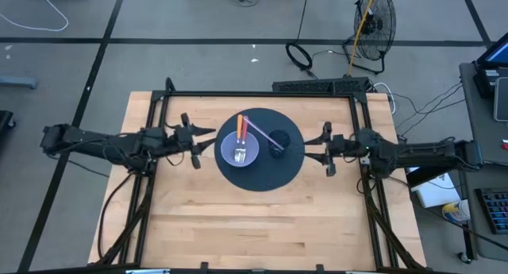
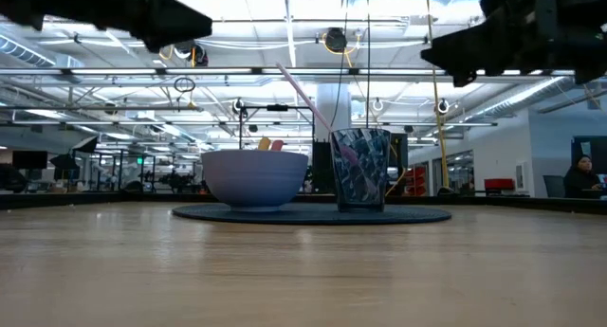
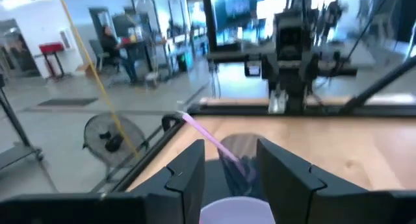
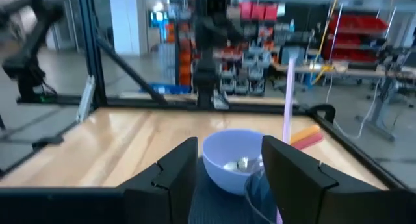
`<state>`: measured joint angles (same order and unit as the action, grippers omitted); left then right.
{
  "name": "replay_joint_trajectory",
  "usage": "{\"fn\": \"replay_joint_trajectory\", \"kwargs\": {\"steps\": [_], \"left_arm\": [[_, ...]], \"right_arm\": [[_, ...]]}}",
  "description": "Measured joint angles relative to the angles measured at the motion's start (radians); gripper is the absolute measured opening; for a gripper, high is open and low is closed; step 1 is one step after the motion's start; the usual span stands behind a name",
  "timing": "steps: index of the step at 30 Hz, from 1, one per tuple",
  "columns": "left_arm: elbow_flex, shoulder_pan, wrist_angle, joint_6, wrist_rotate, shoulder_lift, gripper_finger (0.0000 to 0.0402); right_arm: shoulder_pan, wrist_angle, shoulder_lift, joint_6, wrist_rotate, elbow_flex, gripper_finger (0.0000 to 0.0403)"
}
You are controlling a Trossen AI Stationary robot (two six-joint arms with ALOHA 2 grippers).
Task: Pick & Place Utensil
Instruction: Return to Home Position
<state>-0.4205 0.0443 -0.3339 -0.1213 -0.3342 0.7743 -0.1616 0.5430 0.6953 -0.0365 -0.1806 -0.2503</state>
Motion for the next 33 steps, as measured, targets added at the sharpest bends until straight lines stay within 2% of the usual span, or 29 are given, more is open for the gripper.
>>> {"fn": "replay_joint_trajectory", "kwargs": {"steps": [5, 9, 27, 33], "left_arm": [[0.175, -0.033, -0.182, 0.038, 0.045, -0.083, 0.0145], [0.255, -0.040, -0.266, 0.054, 0.045, -0.112, 0.0145], [0.288, -0.053, -0.249, 0.052, 0.036, -0.129, 0.0145], [0.365, -0.053, -0.295, 0.078, 0.018, -0.185, 0.0145]], "right_arm": [[0.000, 0.031, -0.128, 0.039, 0.000, 0.078, 0.0169], [0.000, 0.024, -0.170, 0.059, 0.000, 0.105, 0.0169], [0.000, -0.066, -0.173, 0.066, -0.003, 0.108, 0.0169], [-0.001, 0.025, -0.208, 0.071, -0.003, 0.188, 0.0169]]}}
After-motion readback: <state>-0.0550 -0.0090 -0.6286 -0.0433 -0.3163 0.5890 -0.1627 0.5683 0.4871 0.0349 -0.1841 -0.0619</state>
